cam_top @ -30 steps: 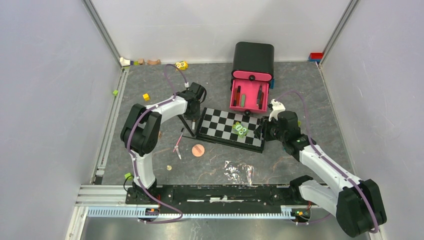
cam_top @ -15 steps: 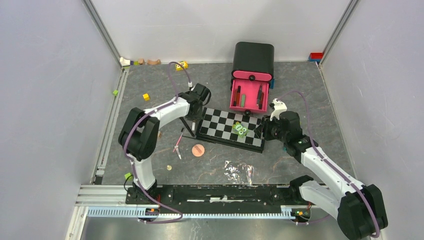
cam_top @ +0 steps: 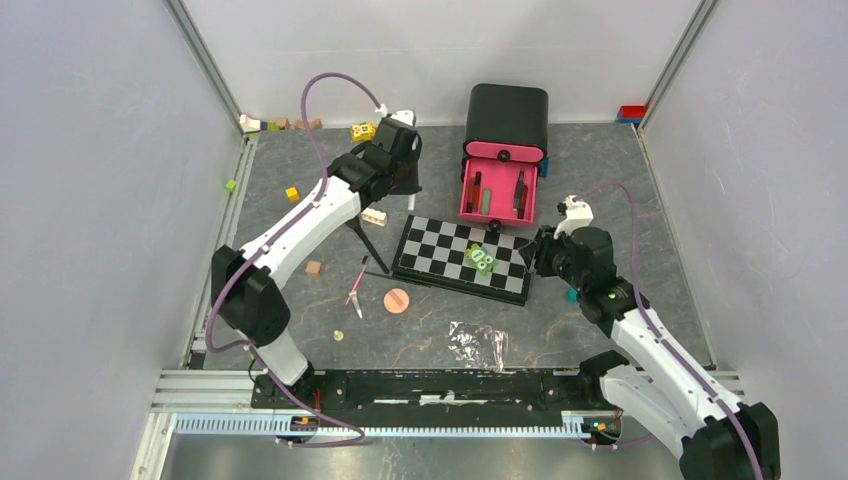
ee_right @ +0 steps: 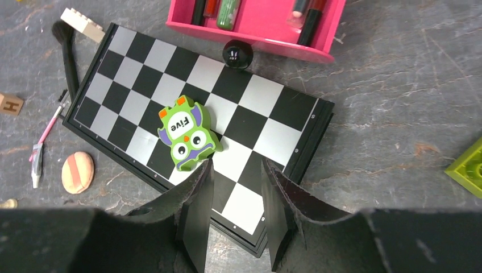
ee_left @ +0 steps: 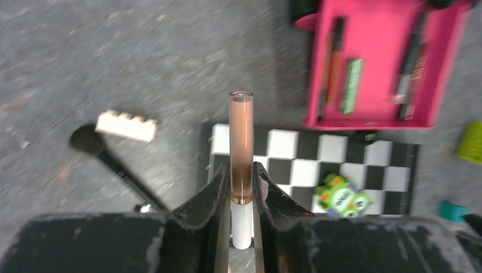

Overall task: Organize the makeup
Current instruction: Pick up the makeup from the center of the board, then place the makeup in the drawer.

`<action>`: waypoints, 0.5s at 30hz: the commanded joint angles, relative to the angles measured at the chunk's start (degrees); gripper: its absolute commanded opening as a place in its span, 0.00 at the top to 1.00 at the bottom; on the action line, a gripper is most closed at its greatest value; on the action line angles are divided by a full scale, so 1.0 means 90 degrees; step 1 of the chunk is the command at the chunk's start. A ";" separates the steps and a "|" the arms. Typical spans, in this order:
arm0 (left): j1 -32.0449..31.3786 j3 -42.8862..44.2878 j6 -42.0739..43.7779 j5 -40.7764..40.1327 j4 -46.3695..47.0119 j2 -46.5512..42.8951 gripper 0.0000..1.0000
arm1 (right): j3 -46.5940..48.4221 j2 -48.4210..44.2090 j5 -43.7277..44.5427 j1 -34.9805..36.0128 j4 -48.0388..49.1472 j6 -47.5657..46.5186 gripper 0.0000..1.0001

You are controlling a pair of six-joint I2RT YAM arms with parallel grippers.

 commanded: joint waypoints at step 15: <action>-0.0257 0.2610 -0.1051 0.2670 0.0926 0.2675 0.83 | 0.0000 -0.1032 0.0706 0.0015 -0.0570 0.0376 0.57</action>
